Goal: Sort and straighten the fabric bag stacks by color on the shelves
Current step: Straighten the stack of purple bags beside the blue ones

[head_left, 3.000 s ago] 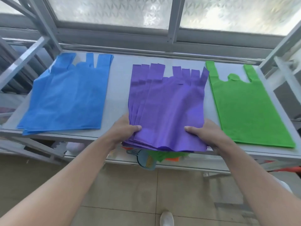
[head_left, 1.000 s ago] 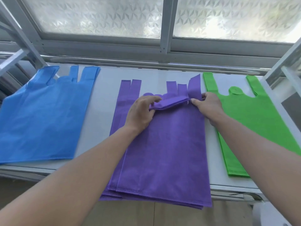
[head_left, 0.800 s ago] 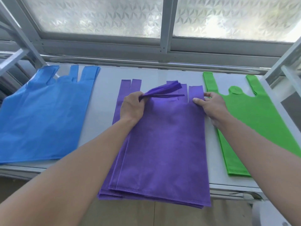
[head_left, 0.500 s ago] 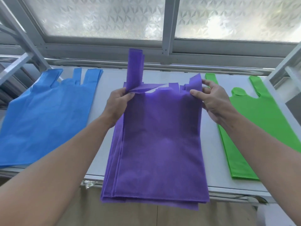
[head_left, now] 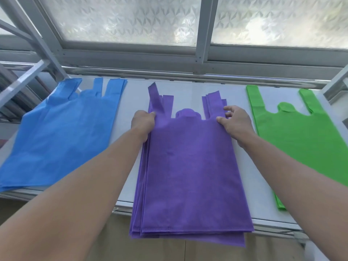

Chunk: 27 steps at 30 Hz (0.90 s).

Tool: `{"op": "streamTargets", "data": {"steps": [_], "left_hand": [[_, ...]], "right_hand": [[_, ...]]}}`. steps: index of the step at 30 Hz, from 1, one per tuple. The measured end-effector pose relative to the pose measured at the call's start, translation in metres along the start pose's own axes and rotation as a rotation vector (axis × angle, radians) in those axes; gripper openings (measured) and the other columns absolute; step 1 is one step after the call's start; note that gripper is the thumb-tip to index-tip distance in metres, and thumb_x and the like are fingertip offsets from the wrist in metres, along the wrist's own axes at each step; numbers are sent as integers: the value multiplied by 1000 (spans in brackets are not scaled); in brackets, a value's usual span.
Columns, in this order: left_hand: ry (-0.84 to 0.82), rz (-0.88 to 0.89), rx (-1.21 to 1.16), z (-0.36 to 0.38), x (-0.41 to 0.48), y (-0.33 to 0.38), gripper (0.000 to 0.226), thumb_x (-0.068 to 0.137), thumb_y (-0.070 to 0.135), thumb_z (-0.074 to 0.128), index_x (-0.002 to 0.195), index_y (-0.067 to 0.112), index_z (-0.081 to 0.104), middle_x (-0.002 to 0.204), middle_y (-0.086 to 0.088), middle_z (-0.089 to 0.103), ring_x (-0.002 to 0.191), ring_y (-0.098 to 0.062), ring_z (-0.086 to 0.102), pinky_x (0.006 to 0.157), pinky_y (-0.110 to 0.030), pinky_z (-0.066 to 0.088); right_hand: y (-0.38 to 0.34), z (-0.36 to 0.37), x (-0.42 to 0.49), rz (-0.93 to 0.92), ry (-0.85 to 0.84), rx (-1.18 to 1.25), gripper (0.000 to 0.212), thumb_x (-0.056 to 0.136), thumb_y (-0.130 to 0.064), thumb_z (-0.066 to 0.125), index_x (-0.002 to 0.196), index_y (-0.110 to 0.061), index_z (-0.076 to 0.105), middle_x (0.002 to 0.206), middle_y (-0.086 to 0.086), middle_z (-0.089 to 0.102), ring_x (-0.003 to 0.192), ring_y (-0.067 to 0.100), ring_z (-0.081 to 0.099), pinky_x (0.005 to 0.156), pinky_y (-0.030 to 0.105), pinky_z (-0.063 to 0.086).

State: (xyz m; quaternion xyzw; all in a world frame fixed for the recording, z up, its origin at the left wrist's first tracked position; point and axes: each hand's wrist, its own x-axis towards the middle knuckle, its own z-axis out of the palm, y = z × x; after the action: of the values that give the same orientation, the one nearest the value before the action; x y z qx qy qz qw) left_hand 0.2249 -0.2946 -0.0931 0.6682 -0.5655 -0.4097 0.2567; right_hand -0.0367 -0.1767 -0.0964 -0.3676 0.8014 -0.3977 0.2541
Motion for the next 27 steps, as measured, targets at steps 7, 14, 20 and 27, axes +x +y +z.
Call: {"op": "streamTargets", "data": {"steps": [7,14,20,27], "left_hand": [[98,289,400,5,-22,1,58,87,46,80,126,10,57,123,-11,59,109,-29,58,90,-39,49],[0,56,277,17,-23,26,52,78,27,88,113,6,56,118,-12,66,110,-34,65,91,-40,56],[-4,216,278,24,-24,16,27,79,33,84,88,13,67,95,-9,71,88,-32,67,74,-36,56],[-30,226,-117,1,-32,8,21,91,26,76,109,17,69,103,2,71,89,-15,67,68,-19,52]], "right_hand": [[-31,3,-4,29,-99,-458,52,83,-45,84,73,-10,47,79,5,52,83,29,54,53,33,32],[-34,7,-1,70,-109,-368,46,73,-31,90,69,-14,47,67,2,46,63,22,45,50,35,27],[-25,9,-16,-63,-3,-204,38,78,-17,76,73,-17,38,71,3,40,64,23,36,54,37,27],[-20,4,-19,-46,-22,-28,29,74,-24,72,100,-12,65,99,9,72,93,33,69,79,45,57]]}}
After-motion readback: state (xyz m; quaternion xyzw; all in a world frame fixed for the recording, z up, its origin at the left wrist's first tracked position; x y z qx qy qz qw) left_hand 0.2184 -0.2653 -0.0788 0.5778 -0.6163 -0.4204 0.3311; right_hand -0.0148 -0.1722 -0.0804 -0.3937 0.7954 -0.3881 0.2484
